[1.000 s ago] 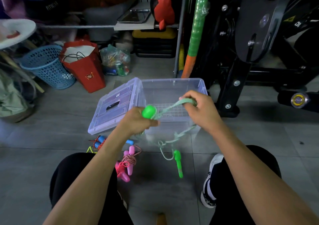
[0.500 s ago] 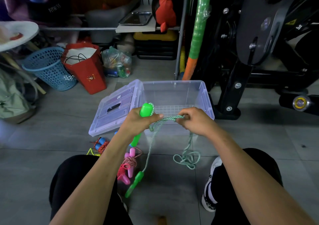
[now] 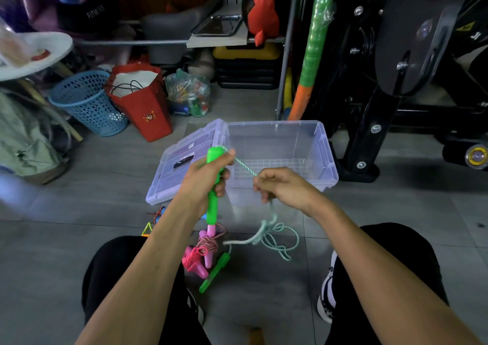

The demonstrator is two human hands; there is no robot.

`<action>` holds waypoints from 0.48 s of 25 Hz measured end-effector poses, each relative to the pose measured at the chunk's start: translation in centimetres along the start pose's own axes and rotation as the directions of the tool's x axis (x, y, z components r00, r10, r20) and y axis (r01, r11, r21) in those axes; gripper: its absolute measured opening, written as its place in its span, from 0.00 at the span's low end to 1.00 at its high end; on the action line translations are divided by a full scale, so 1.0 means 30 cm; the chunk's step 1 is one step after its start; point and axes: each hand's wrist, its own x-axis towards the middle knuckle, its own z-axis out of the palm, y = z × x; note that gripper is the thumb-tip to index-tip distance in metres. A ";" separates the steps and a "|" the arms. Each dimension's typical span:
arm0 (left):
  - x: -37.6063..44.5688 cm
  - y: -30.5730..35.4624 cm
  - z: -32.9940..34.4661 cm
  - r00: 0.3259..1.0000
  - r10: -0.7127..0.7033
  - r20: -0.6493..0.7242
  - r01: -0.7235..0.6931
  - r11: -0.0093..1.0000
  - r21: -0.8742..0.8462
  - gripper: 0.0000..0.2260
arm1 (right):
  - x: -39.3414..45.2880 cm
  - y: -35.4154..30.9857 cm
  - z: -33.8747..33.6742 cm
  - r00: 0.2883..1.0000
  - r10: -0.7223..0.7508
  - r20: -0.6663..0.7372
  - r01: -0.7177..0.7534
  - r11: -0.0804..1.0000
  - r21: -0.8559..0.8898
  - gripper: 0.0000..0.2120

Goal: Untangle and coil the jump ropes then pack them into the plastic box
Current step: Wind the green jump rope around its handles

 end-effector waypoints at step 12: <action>0.016 -0.018 -0.054 0.989 -0.143 0.041 0.147 0.898 -0.414 0.10 | 0.024 0.047 -0.037 0.968 -0.133 -0.214 0.037 0.916 -0.400 0.12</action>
